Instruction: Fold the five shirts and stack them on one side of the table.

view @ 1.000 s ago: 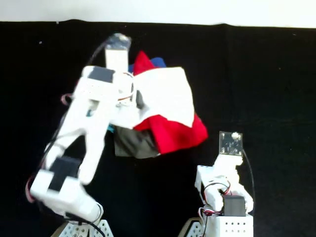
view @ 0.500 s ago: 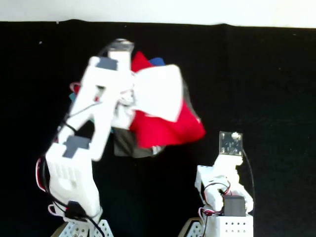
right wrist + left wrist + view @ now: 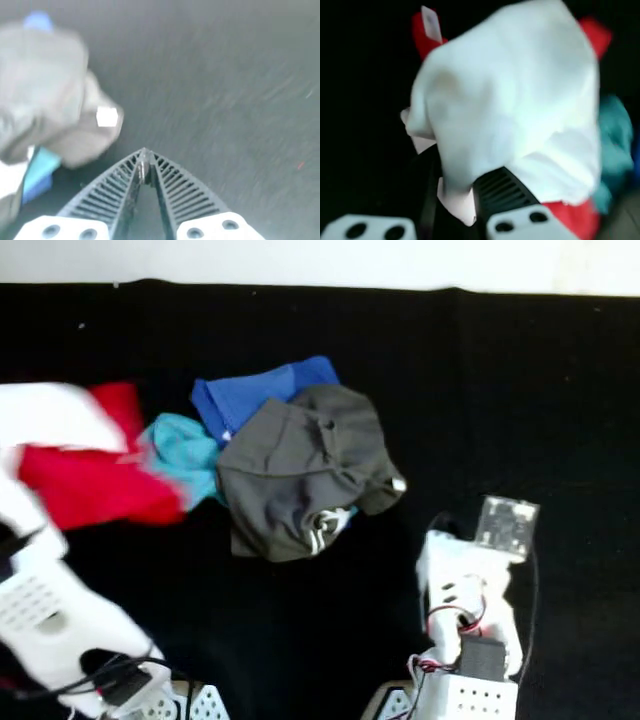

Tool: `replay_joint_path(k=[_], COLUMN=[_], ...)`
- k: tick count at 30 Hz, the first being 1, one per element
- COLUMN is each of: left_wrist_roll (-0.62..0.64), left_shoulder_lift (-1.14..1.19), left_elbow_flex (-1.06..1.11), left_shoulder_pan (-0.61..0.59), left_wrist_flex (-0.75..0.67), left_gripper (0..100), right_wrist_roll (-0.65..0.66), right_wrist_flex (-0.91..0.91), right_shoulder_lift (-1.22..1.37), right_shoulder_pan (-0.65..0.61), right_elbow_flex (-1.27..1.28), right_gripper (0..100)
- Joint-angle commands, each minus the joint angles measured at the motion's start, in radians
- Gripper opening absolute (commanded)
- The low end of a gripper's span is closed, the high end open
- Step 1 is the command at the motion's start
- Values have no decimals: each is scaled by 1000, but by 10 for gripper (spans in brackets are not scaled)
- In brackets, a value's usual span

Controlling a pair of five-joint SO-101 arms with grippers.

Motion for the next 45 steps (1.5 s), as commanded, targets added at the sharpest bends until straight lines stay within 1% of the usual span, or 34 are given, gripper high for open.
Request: replay_joint_path(k=[1,3,4,5,8,9,11,13,14,17,18,21,23,25,27,28,30,31,34,36,38,40,42,45], left_wrist_roll=[-28,-77,-92,-101,-146,-153,-155,-153,-153,-153,-153,-149,-149,-149,-149,-147,-89,-61,-12,0,11,66,124,144], left_shoulder_lift=[-4,-7,-8,-8,-8,-10,-12,-27,-45,-140,-188,-358,-490,-610,-704,-730,-756,-759,-757,-746,-699,-611,-504,-328], left_elbow_flex=[-148,-148,-148,-148,-148,-148,-148,-147,-134,-25,35,255,418,581,725,797,921,977,1130,1211,1265,1282,1270,1198], left_shoulder_pan=[-151,-182,-191,-199,-206,-205,-199,-185,-174,-114,-87,30,136,266,427,509,648,694,797,863,926,964,977,966], left_wrist_flex=[11,12,12,14,23,26,26,28,29,32,32,32,31,29,18,-2,-81,-140,-379,-494,-568,-620,-664,-681], left_gripper=[8,8,8,8,10,11,20,75,117,233,255,262,262,262,262,262,264,266,267,268,287,317,332,333], right_wrist_roll=[146,313,376,405,407,407,407,407,407,407,400,328,276,242,227,216,195,190,189,190,192,193,195,195], right_wrist_flex=[-64,-65,-65,-65,-58,-42,-1,39,62,145,170,263,344,418,483,515,584,618,702,743,783,811,834,865], right_shoulder_lift=[-5,-5,-5,-5,1,1,2,25,56,217,289,512,650,777,885,931,1006,1035,1069,1069,1069,1069,1069,1069], right_shoulder_pan=[47,50,48,47,50,50,47,47,47,47,45,45,45,45,47,48,48,48,48,48,48,48,48,48], right_elbow_flex=[108,105,101,97,-8,-64,-191,-325,-392,-598,-674,-926,-1098,-1251,-1369,-1420,-1498,-1524,-1561,-1563,-1567,-1567,-1567,-1569], right_gripper=[13,13,13,13,15,29,94,172,192,190,190,190,191,191,194,195,200,217,298,333,336,336,336,336])
